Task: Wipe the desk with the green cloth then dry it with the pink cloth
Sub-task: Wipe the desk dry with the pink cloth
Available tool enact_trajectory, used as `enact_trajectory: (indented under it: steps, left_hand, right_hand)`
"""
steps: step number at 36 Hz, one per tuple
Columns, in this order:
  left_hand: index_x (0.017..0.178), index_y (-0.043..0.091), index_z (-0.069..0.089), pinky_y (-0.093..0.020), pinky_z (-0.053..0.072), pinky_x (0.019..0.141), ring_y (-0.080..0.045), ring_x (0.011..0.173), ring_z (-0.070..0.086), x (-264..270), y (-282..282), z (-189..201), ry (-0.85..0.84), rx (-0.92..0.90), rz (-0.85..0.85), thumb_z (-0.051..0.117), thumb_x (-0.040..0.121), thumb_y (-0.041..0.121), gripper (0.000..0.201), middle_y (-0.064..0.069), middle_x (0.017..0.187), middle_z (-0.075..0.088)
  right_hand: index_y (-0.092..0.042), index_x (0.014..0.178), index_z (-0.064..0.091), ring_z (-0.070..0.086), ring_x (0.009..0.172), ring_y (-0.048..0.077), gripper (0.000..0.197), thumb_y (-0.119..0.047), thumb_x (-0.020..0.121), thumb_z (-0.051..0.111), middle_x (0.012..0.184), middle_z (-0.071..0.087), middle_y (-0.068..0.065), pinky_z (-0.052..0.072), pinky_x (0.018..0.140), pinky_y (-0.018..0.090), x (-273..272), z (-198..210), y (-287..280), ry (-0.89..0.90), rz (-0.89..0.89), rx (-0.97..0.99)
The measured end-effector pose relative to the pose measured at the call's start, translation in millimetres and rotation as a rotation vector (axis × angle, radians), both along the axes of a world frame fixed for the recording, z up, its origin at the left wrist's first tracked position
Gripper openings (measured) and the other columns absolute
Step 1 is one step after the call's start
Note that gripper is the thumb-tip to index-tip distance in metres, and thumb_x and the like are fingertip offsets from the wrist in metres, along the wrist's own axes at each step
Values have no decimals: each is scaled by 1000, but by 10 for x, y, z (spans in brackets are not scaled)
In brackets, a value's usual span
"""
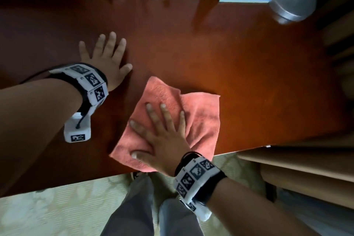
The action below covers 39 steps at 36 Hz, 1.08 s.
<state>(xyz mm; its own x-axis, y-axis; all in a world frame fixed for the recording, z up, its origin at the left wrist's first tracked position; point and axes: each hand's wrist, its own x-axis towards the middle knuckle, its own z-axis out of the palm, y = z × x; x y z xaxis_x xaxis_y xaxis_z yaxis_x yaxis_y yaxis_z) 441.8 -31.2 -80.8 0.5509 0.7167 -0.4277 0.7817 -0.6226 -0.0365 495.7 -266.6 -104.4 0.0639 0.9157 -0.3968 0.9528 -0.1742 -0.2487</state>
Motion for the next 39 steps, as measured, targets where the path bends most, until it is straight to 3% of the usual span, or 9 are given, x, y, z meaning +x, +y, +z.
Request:
enact_trajectory:
  steps: [5, 11, 13, 16, 23, 28, 33, 36, 39]
  left_hand:
    - [148, 31, -14, -58, -5, 112, -16, 144, -16, 74, -188, -85, 9, -91, 8, 13, 95, 58, 65, 7, 156, -23]
    - [145, 32, -23, -59, -6, 113, -17, 142, -24, 109, -228, -122, 62, -99, 24, 8, 94, 61, 67, 7, 151, -34]
    - [145, 32, -23, -59, -6, 112, -17, 142, -25, 100, -222, -141, 54, -95, 23, 8, 93, 61, 67, 8, 151, -34]
    - [144, 34, -23, -60, -6, 112, -16, 141, -25, 106, -201, -178, 51, -94, 30, 8, 93, 62, 67, 9, 150, -35]
    - [150, 32, -8, -62, -1, 111, -18, 145, -11, 77, -203, -236, -52, -40, 15, 18, 94, 60, 68, 5, 157, -17]
    - [151, 24, -5, -56, -11, 111, -20, 144, -18, 37, -188, -207, -96, -78, -21, 24, 95, 54, 70, 1, 157, -17]
    - [150, 28, -7, -60, -4, 112, -19, 145, -13, 73, -229, -193, -75, -38, 2, 22, 95, 56, 68, 3, 158, -16]
    - [149, 31, -11, -61, -2, 111, -18, 144, -15, 96, -211, -187, -20, -50, 21, 14, 94, 60, 67, 6, 156, -21]
    - [147, 32, -19, -62, -3, 111, -18, 143, -22, 106, -183, -174, 36, -87, 15, 8, 94, 60, 66, 6, 153, -30]
  right_hand:
    - [-52, 146, 0, -40, 135, 18, 57, -59, 92, 19, 151, -29, -16, -21, 106, 61, 279, 52, -106, -8, -34, -4]
    - [-51, 139, -25, -27, 142, 18, 60, -65, 88, 5, 151, -32, -14, -6, 113, 61, 1083, 11, -486, -192, -444, -13]
    - [-59, 129, -31, -24, 144, 17, 55, -69, 86, 2, 150, -33, -17, -7, 113, 61, 1180, -23, -568, -166, -496, -15]
    - [-56, 137, -25, -28, 142, 21, 58, -67, 89, 5, 152, -33, -13, -12, 111, 62, 1076, -26, -556, -155, -547, -39]
    - [-51, 144, -12, -31, 139, 37, 60, -70, 90, 8, 154, -33, 1, -17, 101, 71, 171, 14, -281, -117, -316, 10]
    - [-47, 149, 12, -9, 145, 37, 62, -69, 92, 23, 161, -5, 3, -7, 105, 73, -225, 1, -206, -69, -210, 87]
    - [-50, 147, 1, -19, 145, 26, 63, -72, 90, 20, 159, -14, -6, -9, 108, 68, 75, -22, -294, -66, -153, 75]
    - [-53, 141, -18, -37, 138, 22, 66, -76, 87, 12, 151, -35, -11, -21, 107, 61, 382, -8, -326, -102, -236, -25]
    - [-54, 139, -23, -34, 139, 23, 68, -79, 81, 3, 152, -35, -10, -19, 109, 60, 714, 5, -329, -174, -382, -78]
